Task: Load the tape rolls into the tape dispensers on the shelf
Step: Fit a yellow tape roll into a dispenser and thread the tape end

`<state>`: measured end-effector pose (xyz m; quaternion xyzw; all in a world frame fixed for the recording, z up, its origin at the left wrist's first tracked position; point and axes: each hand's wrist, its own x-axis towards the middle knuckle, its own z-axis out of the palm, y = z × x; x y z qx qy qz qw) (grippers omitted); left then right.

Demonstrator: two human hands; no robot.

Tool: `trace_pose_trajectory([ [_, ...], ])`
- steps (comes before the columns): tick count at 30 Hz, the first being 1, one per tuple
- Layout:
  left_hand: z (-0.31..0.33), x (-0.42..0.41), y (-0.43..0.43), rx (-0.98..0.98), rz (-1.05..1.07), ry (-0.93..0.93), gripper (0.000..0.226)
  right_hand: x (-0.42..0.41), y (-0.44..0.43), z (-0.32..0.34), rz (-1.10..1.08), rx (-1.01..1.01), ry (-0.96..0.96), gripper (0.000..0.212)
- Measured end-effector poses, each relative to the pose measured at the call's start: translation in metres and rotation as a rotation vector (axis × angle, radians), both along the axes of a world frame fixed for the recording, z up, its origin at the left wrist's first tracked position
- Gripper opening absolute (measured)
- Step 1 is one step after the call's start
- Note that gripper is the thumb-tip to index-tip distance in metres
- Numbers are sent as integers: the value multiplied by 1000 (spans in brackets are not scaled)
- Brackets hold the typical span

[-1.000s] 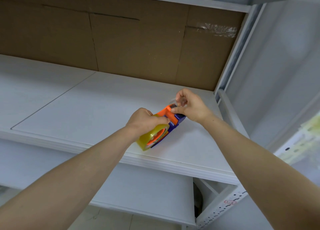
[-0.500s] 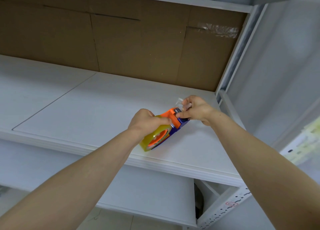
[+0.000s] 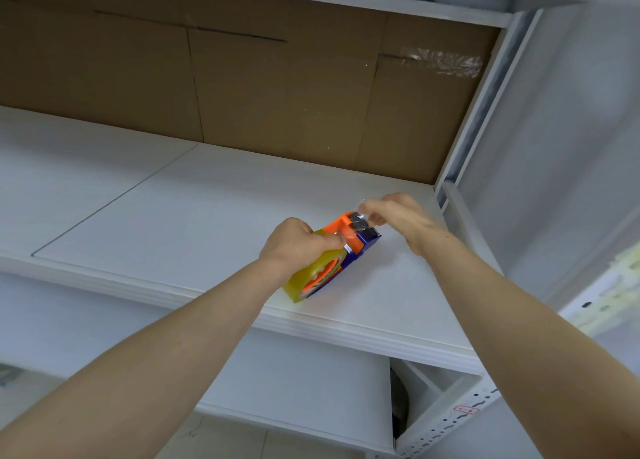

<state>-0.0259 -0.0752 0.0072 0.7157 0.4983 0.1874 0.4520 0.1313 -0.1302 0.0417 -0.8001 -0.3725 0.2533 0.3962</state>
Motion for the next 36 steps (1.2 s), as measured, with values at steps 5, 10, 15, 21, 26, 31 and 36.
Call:
trace_pose_trajectory([
  [5,-1,-2,1,0,-8,-22,34,-1,4,-19,-45,62,-275,19],
  [10,-1,-3,-1,38,-13,2,35,-6,-3,-26,-98,108,-513,15],
  [15,-1,-4,-3,72,-16,13,53,-7,-6,-37,-189,173,-565,26],
  [21,-2,-15,-5,-47,-85,-108,41,-12,-2,-37,-251,185,-664,26],
  [26,2,-23,-3,-154,-221,-128,16,-10,1,-36,-244,182,-663,27],
  [31,-1,-27,-7,-168,-178,-278,17,-6,6,-28,-238,201,-662,29],
  [36,-5,-24,-8,-87,-103,-306,26,-3,6,-31,-230,171,-621,27],
])
